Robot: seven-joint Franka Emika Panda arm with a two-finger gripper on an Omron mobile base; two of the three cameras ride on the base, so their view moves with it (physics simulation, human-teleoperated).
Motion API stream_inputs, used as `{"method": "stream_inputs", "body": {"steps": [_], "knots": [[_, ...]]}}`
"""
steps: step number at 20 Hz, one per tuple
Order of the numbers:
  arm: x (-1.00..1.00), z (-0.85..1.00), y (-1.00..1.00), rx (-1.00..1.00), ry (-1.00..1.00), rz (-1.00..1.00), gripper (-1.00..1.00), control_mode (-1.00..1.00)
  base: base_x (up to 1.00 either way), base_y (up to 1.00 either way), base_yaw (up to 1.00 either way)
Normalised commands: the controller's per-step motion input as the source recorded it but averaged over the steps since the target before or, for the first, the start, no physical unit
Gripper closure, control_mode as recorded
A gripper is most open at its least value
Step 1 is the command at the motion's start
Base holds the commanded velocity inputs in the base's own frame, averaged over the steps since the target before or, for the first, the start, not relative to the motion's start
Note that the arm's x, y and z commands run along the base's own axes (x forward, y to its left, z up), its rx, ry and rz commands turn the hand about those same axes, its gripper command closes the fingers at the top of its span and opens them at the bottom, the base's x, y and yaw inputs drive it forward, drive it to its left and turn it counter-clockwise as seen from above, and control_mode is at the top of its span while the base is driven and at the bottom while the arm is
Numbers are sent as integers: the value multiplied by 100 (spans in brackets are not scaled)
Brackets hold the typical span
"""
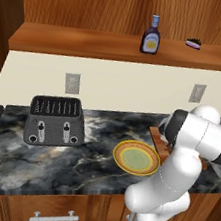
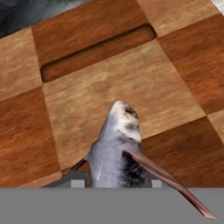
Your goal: Pick the fish from the plate and place it on the cutting board. Then pick the condiment bottle from the cabinet and place it next to the cutting board.
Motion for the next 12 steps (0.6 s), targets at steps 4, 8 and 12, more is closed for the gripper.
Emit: {"method": "stream_inputs", "body": {"steps": [4, 8, 12], "knots": [[8, -30, 0, 0, -1, 0, -100, -100, 0, 0, 0], [1, -2, 0, 0, 0, 0, -100, -100, 0, 0, 0], [0, 23, -1, 2, 2, 0, -100, -100, 0, 0, 0]]}}
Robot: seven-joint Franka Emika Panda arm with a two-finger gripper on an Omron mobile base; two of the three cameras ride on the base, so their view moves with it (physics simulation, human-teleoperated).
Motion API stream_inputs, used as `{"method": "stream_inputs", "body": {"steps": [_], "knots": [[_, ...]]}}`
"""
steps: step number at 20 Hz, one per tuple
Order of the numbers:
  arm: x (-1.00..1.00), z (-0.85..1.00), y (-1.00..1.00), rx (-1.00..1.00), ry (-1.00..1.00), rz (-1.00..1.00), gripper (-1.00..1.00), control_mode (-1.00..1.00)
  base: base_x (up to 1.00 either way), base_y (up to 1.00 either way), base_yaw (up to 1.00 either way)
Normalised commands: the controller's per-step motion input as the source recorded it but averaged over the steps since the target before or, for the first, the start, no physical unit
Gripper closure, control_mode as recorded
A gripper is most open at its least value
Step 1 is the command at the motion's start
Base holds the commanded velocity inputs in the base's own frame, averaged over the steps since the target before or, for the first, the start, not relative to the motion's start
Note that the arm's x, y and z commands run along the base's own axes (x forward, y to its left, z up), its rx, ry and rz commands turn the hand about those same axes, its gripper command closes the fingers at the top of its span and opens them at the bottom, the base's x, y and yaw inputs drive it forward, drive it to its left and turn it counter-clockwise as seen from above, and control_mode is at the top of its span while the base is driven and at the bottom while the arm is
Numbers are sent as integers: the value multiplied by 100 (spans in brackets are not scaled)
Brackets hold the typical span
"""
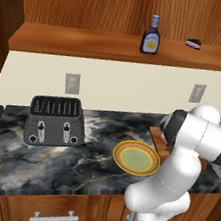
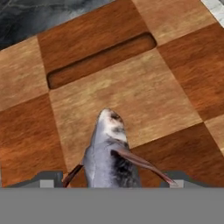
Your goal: Pick the fish from the plate and place it on the cutting board. Then pick the condiment bottle from the cabinet and place it next to the cutting board.
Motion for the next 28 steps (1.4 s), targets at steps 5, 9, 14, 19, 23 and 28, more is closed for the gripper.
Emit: {"method": "stream_inputs", "body": {"steps": [5, 9, 14, 19, 23, 28], "knots": [[0, 41, 0, 1, 0, 0, -100, -100, 0, 0, 0], [0, 37, 0, 0, 0, 0, -100, -100, 0, 0, 0], [-2, 32, 0, 0, -1, 0, -100, -100, 0, 0, 0], [-5, 32, 0, 2, 0, 0, -100, -100, 0, 0, 0], [-15, 30, 4, 2, 0, 0, -100, -100, 0, 0, 0], [-22, 24, 16, 1, 0, 0, -100, -100, 0, 0, 0]]}}
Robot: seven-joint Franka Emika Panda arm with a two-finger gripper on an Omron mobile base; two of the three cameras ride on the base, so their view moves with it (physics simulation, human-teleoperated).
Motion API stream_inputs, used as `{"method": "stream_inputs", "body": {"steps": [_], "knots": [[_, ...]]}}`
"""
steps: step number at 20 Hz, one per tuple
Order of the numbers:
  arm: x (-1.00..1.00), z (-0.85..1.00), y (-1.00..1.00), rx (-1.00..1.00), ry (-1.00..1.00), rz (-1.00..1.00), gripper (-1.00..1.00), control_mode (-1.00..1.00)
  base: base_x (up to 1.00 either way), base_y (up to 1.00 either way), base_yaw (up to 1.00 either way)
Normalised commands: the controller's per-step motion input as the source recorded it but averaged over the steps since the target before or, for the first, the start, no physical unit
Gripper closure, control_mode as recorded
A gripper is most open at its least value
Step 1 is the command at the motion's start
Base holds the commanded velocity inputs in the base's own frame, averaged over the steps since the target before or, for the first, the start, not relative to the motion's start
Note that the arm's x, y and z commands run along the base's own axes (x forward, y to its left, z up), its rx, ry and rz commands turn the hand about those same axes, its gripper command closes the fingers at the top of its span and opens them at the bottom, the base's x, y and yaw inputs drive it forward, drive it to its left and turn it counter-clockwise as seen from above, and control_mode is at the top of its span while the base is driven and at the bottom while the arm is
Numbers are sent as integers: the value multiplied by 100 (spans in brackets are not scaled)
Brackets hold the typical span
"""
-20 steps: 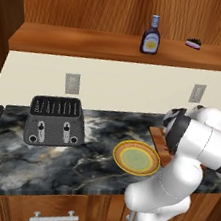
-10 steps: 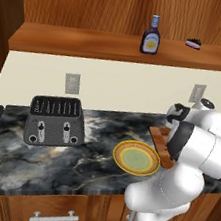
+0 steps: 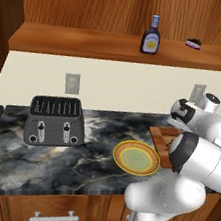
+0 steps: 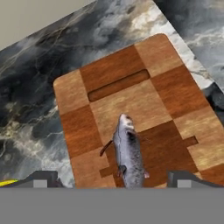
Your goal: Pick the fish from the plate and place it on the cutting board. Then pick the condiment bottle from the cabinet and place it next to the cutting board.
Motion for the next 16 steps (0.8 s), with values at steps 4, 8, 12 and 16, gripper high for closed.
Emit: {"method": "stream_inputs", "body": {"steps": [4, 8, 12, 16], "knots": [[-26, 23, 25, 0, 0, 2, -100, -100, 0, 0, 0], [-25, 20, 33, 0, 0, 3, -100, -100, 0, 0, 0], [-22, 20, 33, 0, 0, 3, -100, -100, 0, 0, 0], [-15, 18, 23, 0, 0, 2, -100, -100, 0, 0, 0]]}}
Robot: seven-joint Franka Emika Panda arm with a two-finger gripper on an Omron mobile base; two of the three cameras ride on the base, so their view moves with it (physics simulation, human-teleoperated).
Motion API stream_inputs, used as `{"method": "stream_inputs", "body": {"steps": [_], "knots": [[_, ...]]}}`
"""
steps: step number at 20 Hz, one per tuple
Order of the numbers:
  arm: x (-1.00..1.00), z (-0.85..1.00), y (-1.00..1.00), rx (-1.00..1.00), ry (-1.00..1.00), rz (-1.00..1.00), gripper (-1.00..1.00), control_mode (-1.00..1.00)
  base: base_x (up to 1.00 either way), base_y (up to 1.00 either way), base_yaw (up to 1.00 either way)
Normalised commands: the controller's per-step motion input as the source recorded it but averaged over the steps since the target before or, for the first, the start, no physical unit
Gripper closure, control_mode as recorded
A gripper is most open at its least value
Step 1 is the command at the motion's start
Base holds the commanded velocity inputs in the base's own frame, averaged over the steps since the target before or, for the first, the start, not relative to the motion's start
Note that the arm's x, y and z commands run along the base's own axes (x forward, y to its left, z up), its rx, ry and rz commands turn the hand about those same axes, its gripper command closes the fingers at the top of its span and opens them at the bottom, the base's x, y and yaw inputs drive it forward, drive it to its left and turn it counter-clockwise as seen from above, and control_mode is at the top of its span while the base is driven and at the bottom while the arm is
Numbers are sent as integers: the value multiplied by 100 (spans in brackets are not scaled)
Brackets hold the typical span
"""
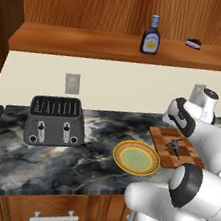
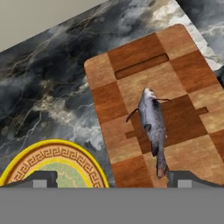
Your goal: Pick the fish from the plate and place it on the cutting board. Then pick the condiment bottle from the cabinet and place it next to the cutting board.
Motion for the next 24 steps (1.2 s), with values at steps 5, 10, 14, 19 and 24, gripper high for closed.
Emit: {"method": "stream_inputs", "body": {"steps": [5, 10, 14, 19, 24], "knots": [[-15, 8, 18, -1, 0, 2, -100, -100, 0, 0, 0], [-9, 15, 18, 0, 0, 6, -100, -100, 0, 0, 0], [0, 17, 19, 0, 0, 13, -100, -100, 0, 0, 0], [0, 14, 22, 0, 0, 18, -100, -100, 0, 0, 0], [0, 10, 29, 0, 0, 22, -100, -100, 0, 0, 0]]}}
